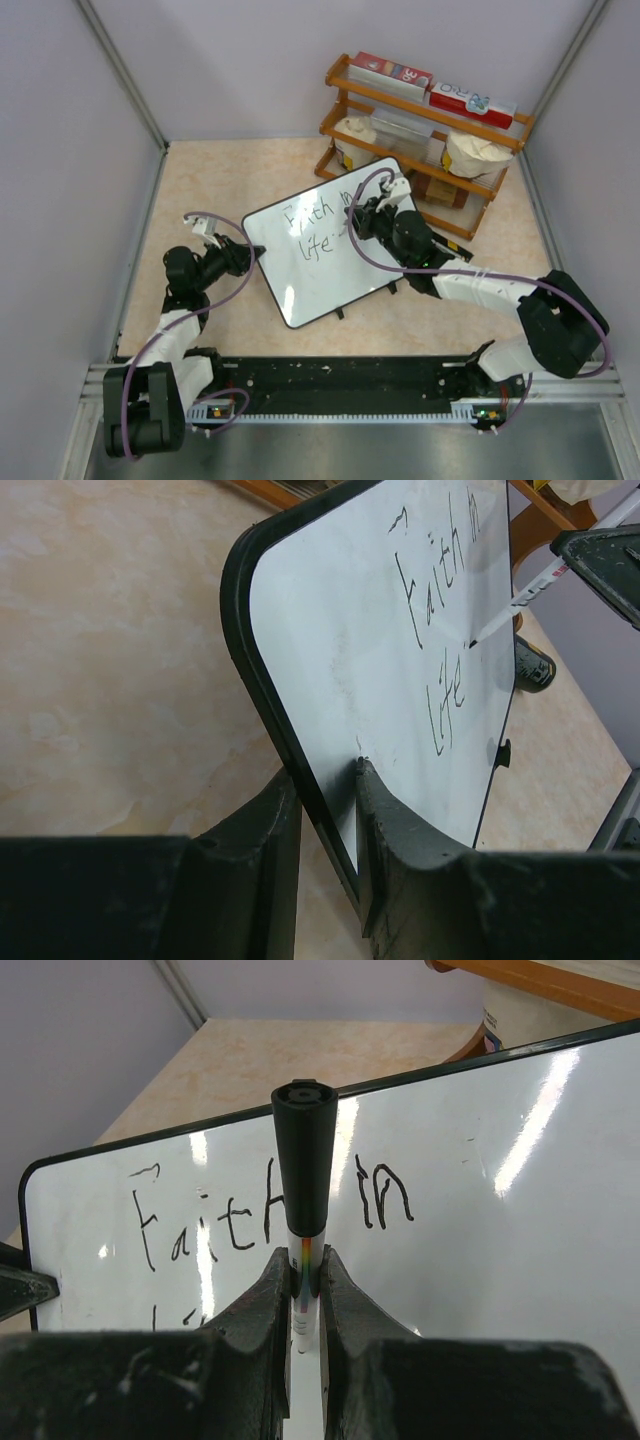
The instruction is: Write a sentence on the whiteboard
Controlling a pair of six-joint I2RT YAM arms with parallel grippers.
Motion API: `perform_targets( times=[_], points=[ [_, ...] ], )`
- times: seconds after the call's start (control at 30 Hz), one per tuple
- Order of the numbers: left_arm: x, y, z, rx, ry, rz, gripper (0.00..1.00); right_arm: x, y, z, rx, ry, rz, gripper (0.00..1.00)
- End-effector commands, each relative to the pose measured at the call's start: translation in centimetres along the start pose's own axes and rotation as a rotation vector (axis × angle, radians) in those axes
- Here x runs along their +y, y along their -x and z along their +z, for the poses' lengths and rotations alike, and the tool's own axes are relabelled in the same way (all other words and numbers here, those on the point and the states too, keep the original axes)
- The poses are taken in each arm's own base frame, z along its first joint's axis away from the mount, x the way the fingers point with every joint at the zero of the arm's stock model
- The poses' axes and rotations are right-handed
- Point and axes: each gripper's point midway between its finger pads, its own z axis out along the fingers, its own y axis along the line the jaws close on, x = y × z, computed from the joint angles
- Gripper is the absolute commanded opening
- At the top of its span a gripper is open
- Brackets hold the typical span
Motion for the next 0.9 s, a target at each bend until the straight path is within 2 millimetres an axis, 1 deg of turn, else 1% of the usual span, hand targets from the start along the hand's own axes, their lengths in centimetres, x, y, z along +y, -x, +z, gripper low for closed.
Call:
perform_targets(
  times=[0.0, 0.33, 0.43, 0.5, 0.57, 0.87],
  points=[
    [1.1, -0.4, 0.1, 0.007, 0.034, 0.060, 0.00, -0.5, 1.8, 0.6, -0.051, -0.030, 0.022, 0.00],
    [1.0, -0.3, 0.1, 0.004, 0.031, 0.063, 0.00, 0.9, 0.6, 1.0, 0.000, 0.051, 0.017, 0.00],
    [1.1, -0.3, 0.1, 0.006, 0.033, 0.061, 0.00, 1.2, 0.0, 0.9, 0.023, 0.064, 0.012, 0.00],
    [1.0, -0.3, 0.1, 0.006, 0.032, 0.063, 0.00, 1.1, 0.1, 0.9, 0.028, 0.063, 0.011, 0.00],
    [1.1, -0.3, 0.1, 0.005, 0.033, 0.063, 0.00, 0.8, -0.3, 0.8, 0.041, 0.049, 0.009, 0.00],
    [1.0, -0.3, 0.1, 0.005, 0.033, 0.064, 0.00, -1.0, -0.9, 0.2, 0.057, -0.030, 0.010, 0.00]
  ],
)
